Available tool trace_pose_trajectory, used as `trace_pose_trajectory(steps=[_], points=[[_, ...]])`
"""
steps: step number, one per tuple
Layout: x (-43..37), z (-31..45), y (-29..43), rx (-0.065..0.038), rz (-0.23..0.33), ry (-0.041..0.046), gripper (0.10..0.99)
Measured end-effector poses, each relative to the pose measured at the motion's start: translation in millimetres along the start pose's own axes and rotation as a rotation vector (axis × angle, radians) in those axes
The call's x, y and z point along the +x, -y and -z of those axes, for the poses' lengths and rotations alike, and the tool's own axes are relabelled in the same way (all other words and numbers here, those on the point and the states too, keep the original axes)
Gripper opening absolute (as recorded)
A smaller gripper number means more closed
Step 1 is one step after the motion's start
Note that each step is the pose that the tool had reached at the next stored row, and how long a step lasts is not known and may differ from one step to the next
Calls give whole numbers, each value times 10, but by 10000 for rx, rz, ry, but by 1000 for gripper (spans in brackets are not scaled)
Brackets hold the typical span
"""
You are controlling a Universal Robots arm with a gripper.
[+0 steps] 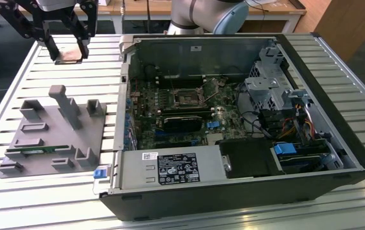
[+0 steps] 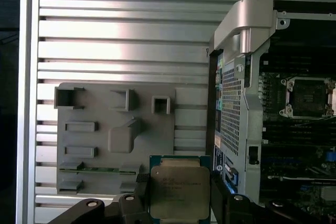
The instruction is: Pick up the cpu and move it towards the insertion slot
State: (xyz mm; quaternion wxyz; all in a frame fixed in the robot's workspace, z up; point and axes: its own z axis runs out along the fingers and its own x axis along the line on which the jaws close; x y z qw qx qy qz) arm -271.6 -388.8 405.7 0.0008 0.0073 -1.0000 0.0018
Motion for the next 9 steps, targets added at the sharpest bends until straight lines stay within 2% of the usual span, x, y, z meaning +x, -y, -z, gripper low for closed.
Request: trace_pose_trajectory(steps=[9], points=[[-77, 0, -10, 0, 0, 0, 545]])
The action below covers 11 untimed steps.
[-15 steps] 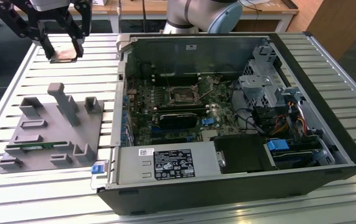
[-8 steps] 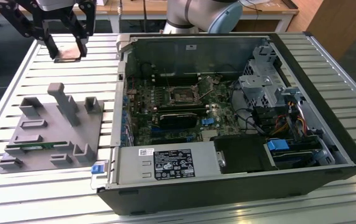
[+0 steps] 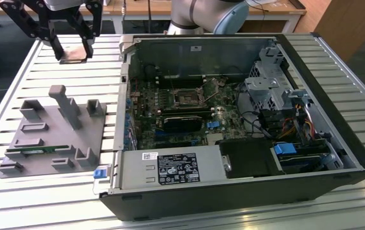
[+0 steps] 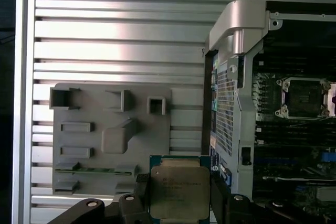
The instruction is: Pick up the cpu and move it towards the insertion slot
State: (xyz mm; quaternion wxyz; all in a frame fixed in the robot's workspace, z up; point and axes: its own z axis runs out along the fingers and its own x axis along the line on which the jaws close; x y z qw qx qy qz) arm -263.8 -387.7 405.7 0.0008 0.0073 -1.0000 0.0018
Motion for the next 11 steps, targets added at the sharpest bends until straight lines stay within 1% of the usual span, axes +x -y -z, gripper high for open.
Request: trace_pose_trajectory(steps=[11], points=[[-77, 0, -2, 0, 1, 0, 545]])
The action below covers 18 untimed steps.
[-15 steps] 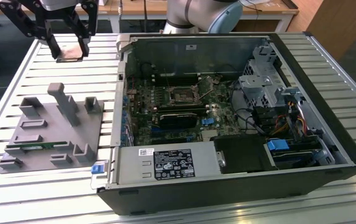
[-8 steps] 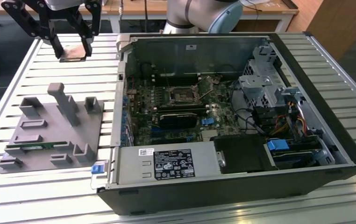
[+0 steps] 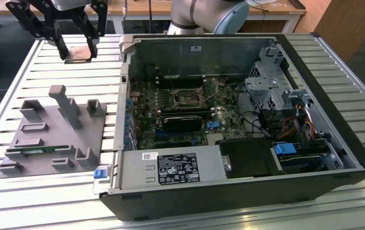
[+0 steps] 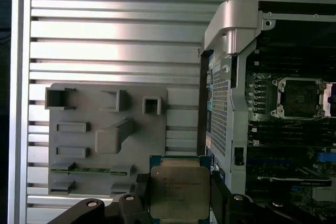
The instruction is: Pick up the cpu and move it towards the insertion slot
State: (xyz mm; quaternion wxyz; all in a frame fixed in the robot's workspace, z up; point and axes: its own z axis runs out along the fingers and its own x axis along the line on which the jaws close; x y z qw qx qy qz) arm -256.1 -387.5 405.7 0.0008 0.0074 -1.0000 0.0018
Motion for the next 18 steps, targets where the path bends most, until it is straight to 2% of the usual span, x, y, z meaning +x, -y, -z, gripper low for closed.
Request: trace_pose_trajectory(steps=[18], points=[[-125, 0, -1, 0, -1, 0, 545]])
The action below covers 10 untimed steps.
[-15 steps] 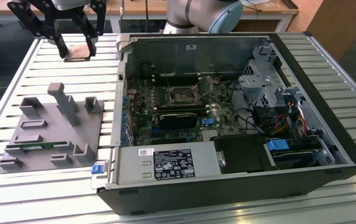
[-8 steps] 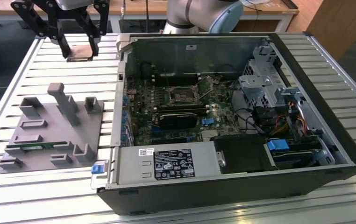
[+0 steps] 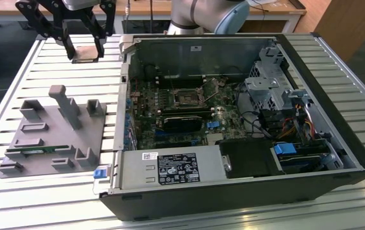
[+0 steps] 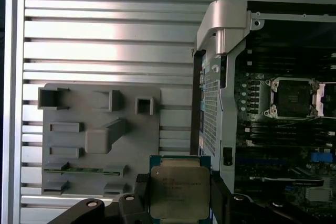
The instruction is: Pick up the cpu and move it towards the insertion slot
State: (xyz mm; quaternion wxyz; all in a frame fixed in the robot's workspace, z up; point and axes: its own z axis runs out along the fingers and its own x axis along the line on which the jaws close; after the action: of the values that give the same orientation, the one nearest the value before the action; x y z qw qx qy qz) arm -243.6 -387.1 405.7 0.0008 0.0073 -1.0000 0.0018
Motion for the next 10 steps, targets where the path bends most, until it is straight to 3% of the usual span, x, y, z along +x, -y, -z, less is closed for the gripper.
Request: trace_pose_trajectory(steps=[10], points=[[-134, 0, -15, 0, 1, 1, 545]])
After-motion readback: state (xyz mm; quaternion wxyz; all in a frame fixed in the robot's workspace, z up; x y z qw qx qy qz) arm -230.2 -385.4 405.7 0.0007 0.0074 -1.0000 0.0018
